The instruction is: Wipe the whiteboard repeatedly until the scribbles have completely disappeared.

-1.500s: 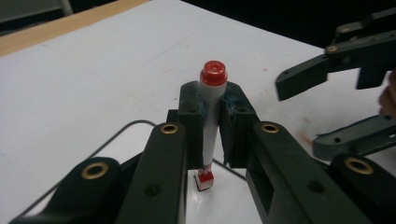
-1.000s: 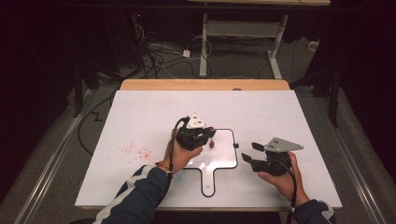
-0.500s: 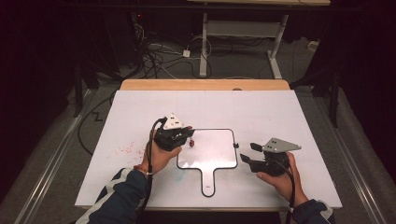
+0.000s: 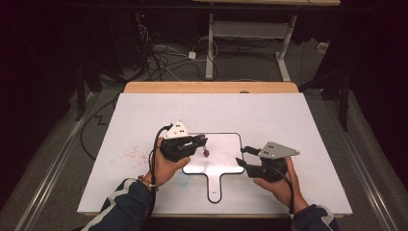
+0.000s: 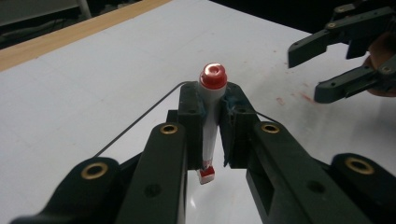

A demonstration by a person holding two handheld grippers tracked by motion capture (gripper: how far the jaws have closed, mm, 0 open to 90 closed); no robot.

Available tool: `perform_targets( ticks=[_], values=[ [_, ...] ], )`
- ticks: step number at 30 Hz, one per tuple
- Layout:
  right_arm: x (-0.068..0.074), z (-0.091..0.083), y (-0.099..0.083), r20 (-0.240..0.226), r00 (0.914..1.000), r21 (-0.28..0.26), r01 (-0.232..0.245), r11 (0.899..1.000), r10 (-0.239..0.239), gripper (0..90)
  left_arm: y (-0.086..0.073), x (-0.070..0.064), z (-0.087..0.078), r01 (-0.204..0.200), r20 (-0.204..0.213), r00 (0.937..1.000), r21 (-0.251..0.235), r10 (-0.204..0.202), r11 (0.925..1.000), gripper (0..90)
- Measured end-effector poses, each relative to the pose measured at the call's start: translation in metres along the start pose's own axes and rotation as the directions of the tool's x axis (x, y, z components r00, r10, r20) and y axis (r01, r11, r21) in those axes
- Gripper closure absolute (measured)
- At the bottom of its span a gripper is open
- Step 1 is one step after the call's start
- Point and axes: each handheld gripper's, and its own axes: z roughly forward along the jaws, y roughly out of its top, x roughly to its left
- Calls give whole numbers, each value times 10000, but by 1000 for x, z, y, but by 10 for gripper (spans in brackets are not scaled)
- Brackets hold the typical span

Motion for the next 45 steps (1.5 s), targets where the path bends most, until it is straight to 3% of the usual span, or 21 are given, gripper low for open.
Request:
perform_targets(
  ticks=[3,8,20,24,30,34,35,38,40,42,45],
  values=[
    [15,8,9,-247,9990,-250,380,9990,-386,489,2,-9,3,-250,297,9993,116,246,9996,783],
    [29,22,14,-611,9966,-260,540,9982,-555,486,5,-20,5,-448,625,9971,97,442,9989,783],
    [35,27,16,-851,9948,-415,520,9978,-554,526,8,-38,7,-712,1149,9910,117,693,9974,782],
    [38,30,16,-884,9941,-320,595,9977,-621,602,8,-43,8,-757,1265,9893,151,732,9970,782],
    [42,31,16,-1049,9908,-376,824,9959,-859,806,8,-45,8,-741,1325,9886,95,722,9972,782],
    [42,32,16,-1061,9904,-329,858,9958,-888,815,6,-44,7,-679,1340,9887,49,666,9977,778],
    [42,32,17,-995,9911,-337,858,9957,-888,815,6,-44,7,-706,1278,9893,13,698,9975,763],
    [42,31,17,-871,9925,-230,845,9962,-862,816,8,-46,2,-1029,1014,9893,-268,1051,9943,536],
    [39,30,17,-697,9945,-84,773,9970,-777,816,8,-48,-5,-1209,502,9911,-514,1234,9913,403],
    [35,28,17,-501,9969,80,619,9980,-614,816,6,-49,-13,-1700,-130,9854,-592,1695,9837,299],
    [25,22,17,-207,9996,205,194,9996,-190,816,-3,-47,-26,-2331,-1008,9684,-419,2280,9715,231]
  ],
)
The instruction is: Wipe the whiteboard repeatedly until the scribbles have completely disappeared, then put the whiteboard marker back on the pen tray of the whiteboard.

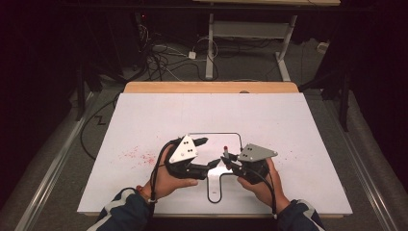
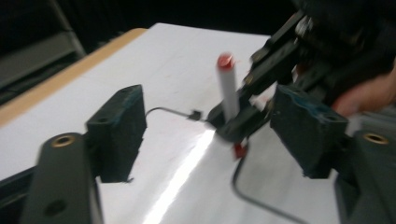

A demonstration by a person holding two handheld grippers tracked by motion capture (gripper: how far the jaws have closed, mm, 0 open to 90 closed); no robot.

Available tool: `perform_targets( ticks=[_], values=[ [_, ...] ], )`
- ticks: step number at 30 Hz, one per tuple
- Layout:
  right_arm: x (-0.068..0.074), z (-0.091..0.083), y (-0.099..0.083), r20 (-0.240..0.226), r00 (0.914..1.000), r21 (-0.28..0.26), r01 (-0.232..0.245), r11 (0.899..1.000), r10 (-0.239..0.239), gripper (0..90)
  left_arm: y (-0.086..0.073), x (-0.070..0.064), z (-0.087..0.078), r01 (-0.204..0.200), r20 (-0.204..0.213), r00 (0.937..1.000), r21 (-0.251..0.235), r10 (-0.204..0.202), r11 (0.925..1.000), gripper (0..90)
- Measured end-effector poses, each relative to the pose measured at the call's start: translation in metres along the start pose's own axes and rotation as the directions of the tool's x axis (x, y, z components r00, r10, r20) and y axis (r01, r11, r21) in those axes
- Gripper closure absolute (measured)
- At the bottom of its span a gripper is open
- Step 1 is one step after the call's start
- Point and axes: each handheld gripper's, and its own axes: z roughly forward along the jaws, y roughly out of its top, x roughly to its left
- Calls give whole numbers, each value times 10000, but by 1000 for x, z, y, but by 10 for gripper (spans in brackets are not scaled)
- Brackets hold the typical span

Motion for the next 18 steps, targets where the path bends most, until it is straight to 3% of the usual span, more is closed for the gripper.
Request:
perform_targets(
  ticks=[3,5,10,14,18],
  values=[
    [-10,-4,-1,295,9980,152,-569,9983,565,815,-14,7,-15,-441,-843,9953,390,473,9983,216],
    [-17,-4,-2,536,9939,376,-989,9944,968,815,-27,14,-27,-500,-1195,9912,609,570,9969,216],
    [-36,1,-8,939,9744,609,-2105,9757,2044,815,-62,29,-62,97,-1844,9828,792,51,9968,210],
    [-49,14,-14,1041,9551,970,-2874,9529,2775,814,-93,38,-86,525,-2362,9716,1445,-171,9881,210],
    [-54,24,-18,1112,9469,1173,-3139,9422,3017,814,-117,42,-105,1105,-2811,9577,1629,-613,9804,210]
  ],
)
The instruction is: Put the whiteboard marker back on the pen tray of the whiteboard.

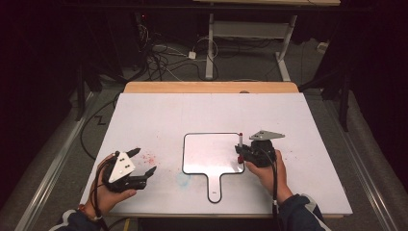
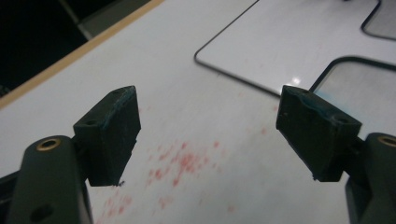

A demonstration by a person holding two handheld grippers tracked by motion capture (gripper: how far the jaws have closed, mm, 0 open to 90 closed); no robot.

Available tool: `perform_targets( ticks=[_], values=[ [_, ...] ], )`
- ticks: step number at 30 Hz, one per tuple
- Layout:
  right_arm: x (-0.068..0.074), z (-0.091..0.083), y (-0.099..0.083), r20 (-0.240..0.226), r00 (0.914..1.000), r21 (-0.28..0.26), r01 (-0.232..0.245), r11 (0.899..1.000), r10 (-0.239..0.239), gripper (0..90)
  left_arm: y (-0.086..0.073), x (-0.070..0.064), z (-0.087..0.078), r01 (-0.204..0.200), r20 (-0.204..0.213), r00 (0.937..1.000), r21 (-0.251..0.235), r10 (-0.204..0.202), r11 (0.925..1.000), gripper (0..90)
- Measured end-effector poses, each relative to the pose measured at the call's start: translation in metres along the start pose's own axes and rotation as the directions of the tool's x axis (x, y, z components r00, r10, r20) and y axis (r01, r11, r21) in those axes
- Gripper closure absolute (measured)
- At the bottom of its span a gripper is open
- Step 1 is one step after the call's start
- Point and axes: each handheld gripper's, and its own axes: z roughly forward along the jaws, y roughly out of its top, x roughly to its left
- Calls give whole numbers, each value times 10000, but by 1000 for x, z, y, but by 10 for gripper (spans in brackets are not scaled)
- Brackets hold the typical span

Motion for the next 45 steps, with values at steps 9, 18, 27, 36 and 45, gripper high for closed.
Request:
perform_targets(
  ticks=[9,18,27,36,45],
  values=[
    [-16,10,7,473,9955,271,-836,9961,823,768,-18,-1,-1,500,253,9983,666,-518,9965,210],
    [-34,15,15,-87,9879,1206,-1529,9809,1551,815,-18,-8,7,189,839,9961,1096,-282,9938,210],
    [-25,12,-6,293,9815,1328,-1917,9724,1895,791,-15,-13,7,-76,1134,9935,1067,-46,9943,210],
    [-18,22,-6,772,9906,1274,-1222,9843,1130,719,-15,-13,9,-175,1152,9933,1229,33,9923,210],
    [-8,35,5,1740,9793,1543,769,9850,-1037,697,-15,-15,12,-300,1227,9924,1370,131,9901,210]
  ],
)
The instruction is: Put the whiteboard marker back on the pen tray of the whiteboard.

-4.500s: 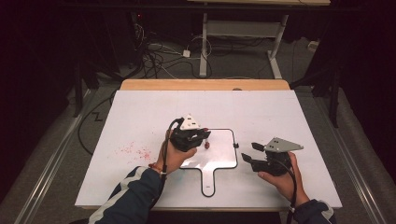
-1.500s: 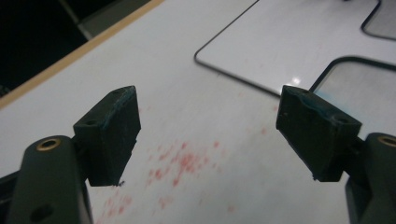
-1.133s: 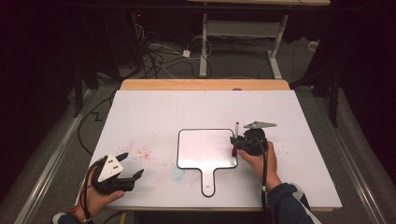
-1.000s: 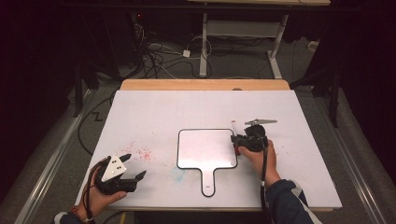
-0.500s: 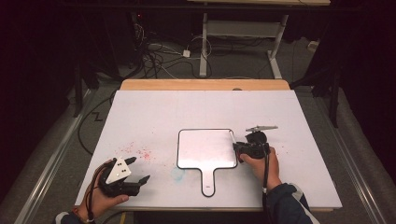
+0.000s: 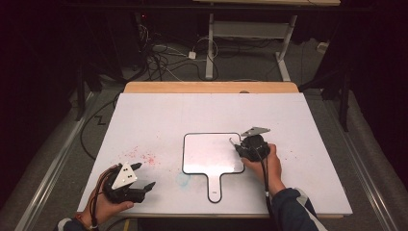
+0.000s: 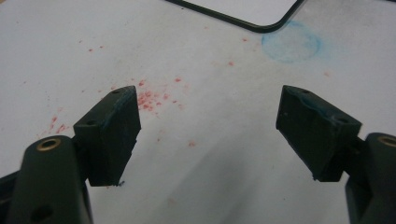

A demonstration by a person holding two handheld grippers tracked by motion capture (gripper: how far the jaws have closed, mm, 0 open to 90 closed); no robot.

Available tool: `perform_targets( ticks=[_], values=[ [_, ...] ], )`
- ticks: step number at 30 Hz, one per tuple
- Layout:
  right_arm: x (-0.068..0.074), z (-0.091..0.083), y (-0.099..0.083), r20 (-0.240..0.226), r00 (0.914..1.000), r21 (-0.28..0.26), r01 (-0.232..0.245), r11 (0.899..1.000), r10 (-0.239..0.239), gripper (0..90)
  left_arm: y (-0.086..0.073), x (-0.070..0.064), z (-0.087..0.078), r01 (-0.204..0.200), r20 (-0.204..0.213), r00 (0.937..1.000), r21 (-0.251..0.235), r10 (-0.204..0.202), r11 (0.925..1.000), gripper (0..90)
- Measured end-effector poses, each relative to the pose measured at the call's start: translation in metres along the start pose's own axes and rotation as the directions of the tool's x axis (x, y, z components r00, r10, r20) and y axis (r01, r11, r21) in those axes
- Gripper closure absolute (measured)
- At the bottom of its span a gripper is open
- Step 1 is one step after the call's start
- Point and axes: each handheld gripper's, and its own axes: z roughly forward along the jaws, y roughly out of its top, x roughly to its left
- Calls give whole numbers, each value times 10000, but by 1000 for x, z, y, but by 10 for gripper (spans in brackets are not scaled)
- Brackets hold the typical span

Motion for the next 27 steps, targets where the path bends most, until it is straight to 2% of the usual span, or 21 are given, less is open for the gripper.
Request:
perform_targets(
  ticks=[2,5,11,13,15,17,19,22,24,27],
  values=[
    [-2,2,0,74,10000,27,13,10000,-13,698,0,0,0,14,12,10000,-3,-14,10000,210],
    [-7,0,-2,150,9995,-51,-290,9996,291,695,0,0,0,4,27,10000,-18,-4,10000,211],
    [-13,-2,-8,-220,9963,-80,-834,9965,832,648,0,0,0,-39,-18,10000,10,39,10000,210],
    [-13,-3,-8,-146,9969,-181,-781,9968,779,582,0,-1,0,-37,-40,10000,-43,37,10000,205],
    [-14,-10,-7,-298,9971,-564,-717,9958,701,550,0,-1,-1,-39,-162,9999,-74,38,10000,195],
    [-15,-19,-6,-239,9980,-962,-599,9936,578,495,0,0,-1,-56,-236,9997,-127,53,9999,195],
    [-18,-28,-7,-417,9980,-1474,-541,9876,485,473,0,1,-2,-71,-324,9995,-156,66,9999,195],
    [-23,-40,-10,-386,9991,-2080,-270,9778,194,469,-1,2,-2,-68,-430,9991,-145,61,9999,195],
    [-26,-46,-13,-157,9999,-2243,-35,9745,-1,471,-1,2,-2,-84,-479,9988,-144,77,9999,195],
    [-27,-57,-21,-167,9994,-2543,266,9668,-319,441,-1,1,-3,-172,-619,9980,-213,159,9996,195]
  ],
)
